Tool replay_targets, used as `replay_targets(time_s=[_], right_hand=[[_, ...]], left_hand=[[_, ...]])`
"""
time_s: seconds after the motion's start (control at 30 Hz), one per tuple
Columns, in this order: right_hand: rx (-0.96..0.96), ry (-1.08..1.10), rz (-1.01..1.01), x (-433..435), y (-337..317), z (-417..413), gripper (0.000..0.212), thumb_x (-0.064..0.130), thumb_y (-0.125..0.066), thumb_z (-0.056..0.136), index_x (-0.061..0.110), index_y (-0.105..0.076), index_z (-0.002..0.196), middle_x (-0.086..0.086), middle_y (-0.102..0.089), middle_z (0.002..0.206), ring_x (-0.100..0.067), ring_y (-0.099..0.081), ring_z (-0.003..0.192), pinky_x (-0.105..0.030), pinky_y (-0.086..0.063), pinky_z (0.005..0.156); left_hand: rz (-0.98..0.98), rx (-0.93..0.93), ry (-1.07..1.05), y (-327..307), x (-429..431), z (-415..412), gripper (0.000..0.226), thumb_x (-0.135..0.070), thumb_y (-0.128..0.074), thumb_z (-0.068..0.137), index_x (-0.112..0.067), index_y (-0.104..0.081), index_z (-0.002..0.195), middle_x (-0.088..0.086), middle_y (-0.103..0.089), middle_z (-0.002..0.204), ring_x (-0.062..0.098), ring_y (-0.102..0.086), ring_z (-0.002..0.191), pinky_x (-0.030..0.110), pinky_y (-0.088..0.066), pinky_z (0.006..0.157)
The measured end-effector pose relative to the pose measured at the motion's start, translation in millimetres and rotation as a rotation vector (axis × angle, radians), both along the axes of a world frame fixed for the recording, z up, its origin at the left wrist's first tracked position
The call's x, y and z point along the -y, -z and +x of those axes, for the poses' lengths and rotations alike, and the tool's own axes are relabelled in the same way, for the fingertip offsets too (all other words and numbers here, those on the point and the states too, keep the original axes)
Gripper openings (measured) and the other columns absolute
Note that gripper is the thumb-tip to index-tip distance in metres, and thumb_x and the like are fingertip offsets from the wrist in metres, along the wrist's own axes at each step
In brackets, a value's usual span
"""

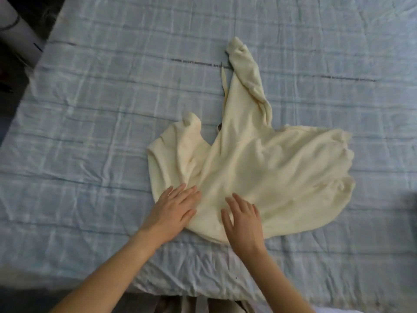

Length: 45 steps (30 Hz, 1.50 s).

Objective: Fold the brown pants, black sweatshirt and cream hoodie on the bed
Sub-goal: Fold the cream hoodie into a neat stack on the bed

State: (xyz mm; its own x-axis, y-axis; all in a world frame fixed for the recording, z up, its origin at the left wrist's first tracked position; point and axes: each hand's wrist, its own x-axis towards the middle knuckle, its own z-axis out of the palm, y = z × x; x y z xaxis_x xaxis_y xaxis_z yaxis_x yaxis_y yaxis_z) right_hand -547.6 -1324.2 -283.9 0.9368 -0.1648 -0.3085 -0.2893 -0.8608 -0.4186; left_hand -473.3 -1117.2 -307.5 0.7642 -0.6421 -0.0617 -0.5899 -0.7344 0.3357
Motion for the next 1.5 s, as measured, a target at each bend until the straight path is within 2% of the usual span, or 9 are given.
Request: replay_targets(time_s=[0.27, 0.43, 0.7, 0.9, 1.03, 1.13, 1.3, 1.4, 1.5], right_hand=[[0.056, -0.083, -0.307, 153.6, 15.7, 103.0, 0.054, 0.046, -0.026, 0.105, 0.031, -0.025, 0.157, 0.005, -0.019, 0.165, -0.020, -0.006, 0.154, -0.050, -0.002, 0.123], [-0.106, -0.076, -0.250, 192.6, 86.4, 98.8, 0.063, 0.058, -0.003, 0.096, 0.043, -0.015, 0.156, 0.011, -0.019, 0.165, -0.017, -0.010, 0.153, -0.047, 0.000, 0.123], [-0.001, -0.051, -0.175, 193.0, 103.0, 93.1, 0.064, 0.052, -0.013, 0.096, 0.034, -0.033, 0.154, 0.008, -0.032, 0.161, -0.023, -0.025, 0.150, -0.048, -0.005, 0.121], [0.443, -0.078, -0.099, 197.8, 72.5, 150.0, 0.049, 0.034, -0.046, 0.093, 0.017, -0.056, 0.138, -0.006, -0.059, 0.137, -0.031, -0.055, 0.115, -0.048, -0.045, 0.096], [0.294, -0.137, -0.092, 201.6, 69.4, 244.2, 0.057, 0.031, -0.056, 0.096, 0.027, -0.040, 0.150, -0.016, -0.042, 0.150, -0.038, -0.044, 0.130, -0.048, -0.036, 0.108], [0.081, -0.152, 0.078, 206.6, 82.6, 288.7, 0.068, 0.032, -0.058, 0.095, 0.038, -0.025, 0.154, -0.011, -0.042, 0.150, -0.034, -0.045, 0.130, -0.038, -0.034, 0.107], [0.090, 0.020, 0.525, 219.1, 81.0, 291.1, 0.069, 0.009, -0.058, 0.089, 0.054, -0.045, 0.140, 0.011, -0.058, 0.132, -0.001, -0.067, 0.092, -0.018, -0.052, 0.075], [0.129, 0.074, 0.697, 223.1, 65.5, 265.6, 0.067, 0.004, -0.062, 0.089, 0.051, -0.052, 0.135, 0.022, -0.060, 0.127, 0.006, -0.062, 0.103, -0.008, -0.049, 0.079], [0.131, 0.076, 0.822, 223.7, 44.7, 229.7, 0.065, 0.000, -0.065, 0.089, 0.045, -0.056, 0.136, 0.025, -0.063, 0.124, 0.006, -0.062, 0.107, -0.010, -0.050, 0.081]], left_hand=[[-0.083, 0.003, -0.112, 4.3, 171.9, 65.8, 0.055, -0.037, -0.043, 0.095, -0.020, -0.041, 0.148, 0.000, -0.037, 0.156, 0.025, -0.033, 0.144, 0.051, -0.022, 0.117], [0.006, -0.094, -0.184, 79.7, 225.9, 65.6, 0.058, -0.046, -0.027, 0.098, -0.023, -0.035, 0.151, 0.002, -0.034, 0.157, 0.023, -0.026, 0.147, 0.050, -0.015, 0.120], [-0.118, 0.018, -0.203, 102.2, 227.5, 61.1, 0.055, -0.042, -0.031, 0.098, -0.021, -0.040, 0.149, 0.003, -0.038, 0.155, 0.024, -0.032, 0.145, 0.050, -0.025, 0.115], [-0.231, 0.217, -0.323, 71.0, 230.9, 155.6, 0.047, -0.030, -0.047, 0.093, -0.015, -0.055, 0.137, 0.009, -0.047, 0.147, 0.031, -0.046, 0.133, 0.050, -0.035, 0.110], [-0.216, -0.018, -0.562, 71.9, 238.7, 222.3, 0.057, -0.029, -0.059, 0.093, -0.020, -0.042, 0.146, 0.017, -0.038, 0.150, 0.034, -0.037, 0.135, 0.042, -0.029, 0.112], [-0.303, -0.137, -0.619, 86.8, 236.9, 240.4, 0.057, -0.016, -0.062, 0.090, -0.016, -0.044, 0.144, 0.017, -0.051, 0.135, 0.037, -0.047, 0.122, 0.039, -0.034, 0.106], [-0.608, -0.193, -0.706, 81.1, 225.1, 241.7, 0.045, 0.002, -0.066, 0.082, -0.014, -0.066, 0.124, 0.001, -0.068, 0.116, 0.018, -0.063, 0.105, 0.011, -0.040, 0.089], [-0.791, -0.340, -0.770, 59.6, 214.9, 223.7, 0.045, 0.001, -0.068, 0.080, -0.024, -0.070, 0.117, -0.018, -0.067, 0.105, -0.009, -0.062, 0.090, 0.001, -0.040, 0.076], [-0.915, -0.463, -0.781, 35.6, 200.5, 185.4, 0.046, 0.000, -0.071, 0.080, -0.037, -0.069, 0.107, -0.027, -0.068, 0.098, -0.010, -0.063, 0.084, 0.004, -0.043, 0.073]])
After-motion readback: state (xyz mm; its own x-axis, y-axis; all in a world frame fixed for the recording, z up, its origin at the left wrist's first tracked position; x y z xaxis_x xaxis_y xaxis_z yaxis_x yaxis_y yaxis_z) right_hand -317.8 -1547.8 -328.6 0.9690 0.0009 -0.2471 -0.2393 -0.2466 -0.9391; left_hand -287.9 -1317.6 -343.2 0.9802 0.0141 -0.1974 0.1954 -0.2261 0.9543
